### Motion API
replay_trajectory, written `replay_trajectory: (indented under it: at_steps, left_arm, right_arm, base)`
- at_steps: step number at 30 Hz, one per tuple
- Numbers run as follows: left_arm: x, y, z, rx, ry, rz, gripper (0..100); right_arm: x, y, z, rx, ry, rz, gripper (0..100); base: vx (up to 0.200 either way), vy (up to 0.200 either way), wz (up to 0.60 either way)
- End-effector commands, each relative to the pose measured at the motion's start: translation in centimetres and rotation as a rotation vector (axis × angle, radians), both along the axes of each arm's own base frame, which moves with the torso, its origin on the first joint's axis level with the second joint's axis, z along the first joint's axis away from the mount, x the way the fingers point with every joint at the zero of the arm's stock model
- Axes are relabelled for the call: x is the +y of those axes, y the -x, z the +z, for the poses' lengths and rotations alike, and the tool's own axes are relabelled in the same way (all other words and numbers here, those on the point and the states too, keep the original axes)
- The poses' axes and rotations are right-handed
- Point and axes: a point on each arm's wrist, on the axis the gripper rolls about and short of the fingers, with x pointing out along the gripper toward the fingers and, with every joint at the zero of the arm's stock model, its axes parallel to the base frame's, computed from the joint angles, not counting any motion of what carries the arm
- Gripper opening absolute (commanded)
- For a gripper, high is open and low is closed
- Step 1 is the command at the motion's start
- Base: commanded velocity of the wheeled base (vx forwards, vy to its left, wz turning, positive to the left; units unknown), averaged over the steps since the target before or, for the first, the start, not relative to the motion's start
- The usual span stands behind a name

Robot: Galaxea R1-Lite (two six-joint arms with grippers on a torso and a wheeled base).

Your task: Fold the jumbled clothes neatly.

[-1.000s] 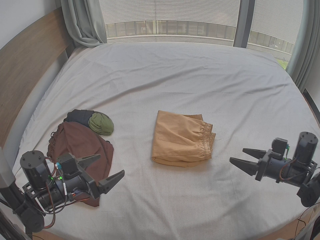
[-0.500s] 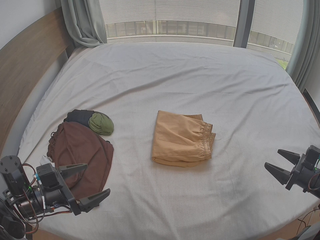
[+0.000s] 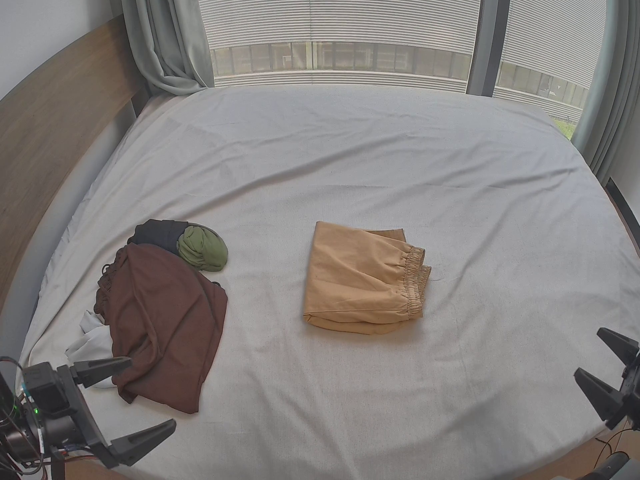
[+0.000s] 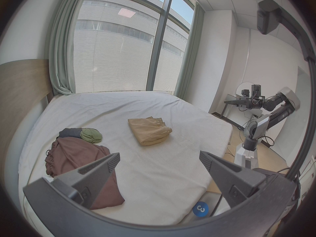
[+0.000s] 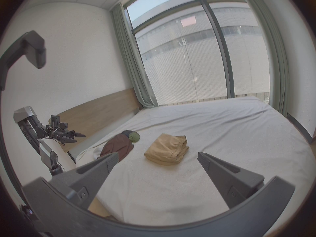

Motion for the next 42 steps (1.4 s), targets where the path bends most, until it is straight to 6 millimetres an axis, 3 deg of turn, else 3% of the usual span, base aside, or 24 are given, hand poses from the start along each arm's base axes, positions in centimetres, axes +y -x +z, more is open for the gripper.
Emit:
replay_trajectory:
  at_steps: [1, 7, 13, 17, 20, 24, 29, 38, 42]
  left_arm:
    - [1.4, 5.5, -0.4, -0.137, 0.028, 0.062, 100]
    - [1.9, 8.5, -2.1, -0.177, 0.041, 0.109, 100]
    - [2.3, 10.4, -3.8, -0.199, 0.081, 0.162, 100]
    - [2.4, 10.4, -3.9, -0.198, 0.086, 0.238, 100]
    - [2.5, 10.3, -3.9, -0.206, 0.072, 0.297, 100]
    - [2.9, 10.2, -4.0, -0.207, 0.045, 0.461, 100]
    - [3.2, 10.2, -4.8, -0.127, 0.011, 0.586, 100]
    - [3.1, 10.2, -4.7, -0.142, 0.015, 0.638, 100]
    - [3.0, 10.8, -4.8, -0.234, 0.030, 0.709, 100]
  right_arm:
    - [-0.1, 4.9, -0.3, -0.192, -0.052, 0.015, 100]
    - [-0.2, 7.1, -2.2, -0.206, -0.089, 0.032, 100]
    - [-0.3, 6.6, -3.8, -0.152, -0.072, -0.039, 100]
    - [-0.4, 7.1, -5.6, -0.090, -0.010, -0.181, 100]
    - [-1.0, 6.9, -5.4, -0.088, 0.035, -0.416, 100]
    - [-1.2, 6.9, -5.3, -0.093, 0.071, -0.531, 100]
    - [-1.2, 6.9, -5.3, -0.108, 0.099, -0.533, 100]
    - [-1.1, 6.8, -5.5, -0.101, 0.039, -0.479, 100]
    - [-1.2, 6.8, -5.5, -0.101, 0.036, -0.510, 100]
  base:
    - [0.000, 0.000, 0.00]
    - [0.000, 0.000, 0.00]
    - [0.000, 0.000, 0.00]
    - [0.000, 0.000, 0.00]
    - [0.000, 0.000, 0.00]
    - [0.000, 0.000, 0.00]
    - [0.000, 0.000, 0.00]
    - [0.000, 0.000, 0.00]
    - [0.000, 0.000, 0.00]
